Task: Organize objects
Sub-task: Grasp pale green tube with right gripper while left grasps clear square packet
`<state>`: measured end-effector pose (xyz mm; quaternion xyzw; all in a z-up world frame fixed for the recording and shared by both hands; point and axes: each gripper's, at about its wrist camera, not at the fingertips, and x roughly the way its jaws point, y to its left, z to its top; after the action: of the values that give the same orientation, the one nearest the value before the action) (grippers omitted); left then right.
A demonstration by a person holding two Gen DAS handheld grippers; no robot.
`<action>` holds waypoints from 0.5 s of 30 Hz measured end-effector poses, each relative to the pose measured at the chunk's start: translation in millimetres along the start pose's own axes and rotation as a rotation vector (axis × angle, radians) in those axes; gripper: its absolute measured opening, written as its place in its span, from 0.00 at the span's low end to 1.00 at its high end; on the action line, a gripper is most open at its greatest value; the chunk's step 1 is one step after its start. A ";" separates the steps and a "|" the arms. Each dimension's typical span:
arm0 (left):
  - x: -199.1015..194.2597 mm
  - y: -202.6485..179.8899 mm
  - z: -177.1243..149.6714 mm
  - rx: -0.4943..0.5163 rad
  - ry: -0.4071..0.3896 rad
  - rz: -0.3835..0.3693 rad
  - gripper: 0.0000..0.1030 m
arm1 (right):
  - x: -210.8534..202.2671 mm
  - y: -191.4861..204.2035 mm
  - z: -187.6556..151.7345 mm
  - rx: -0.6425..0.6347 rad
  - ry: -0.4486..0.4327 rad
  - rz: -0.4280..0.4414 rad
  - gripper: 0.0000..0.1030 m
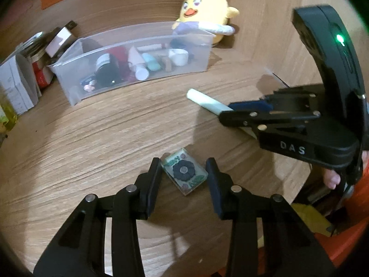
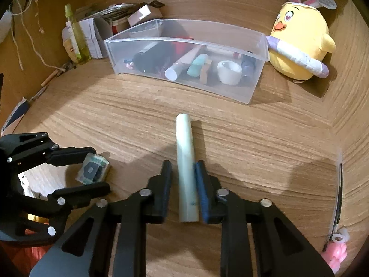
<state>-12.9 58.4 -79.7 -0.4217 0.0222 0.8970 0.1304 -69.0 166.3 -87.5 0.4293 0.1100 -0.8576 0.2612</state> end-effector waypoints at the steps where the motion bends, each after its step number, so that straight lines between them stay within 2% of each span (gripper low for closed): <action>1: -0.7 3.0 1.4 -0.014 -0.003 0.001 0.38 | 0.2 0.1 0.5 0.005 -0.001 0.002 0.14; 15: -29.7 28.9 29.3 -0.099 -0.128 0.038 0.38 | -23.9 9.6 13.1 0.023 -0.092 0.043 0.14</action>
<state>-24.0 28.5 -40.2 -0.3689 -0.0227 0.9245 0.0936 -60.9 161.3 -60.2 0.3947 0.0787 -0.8718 0.2792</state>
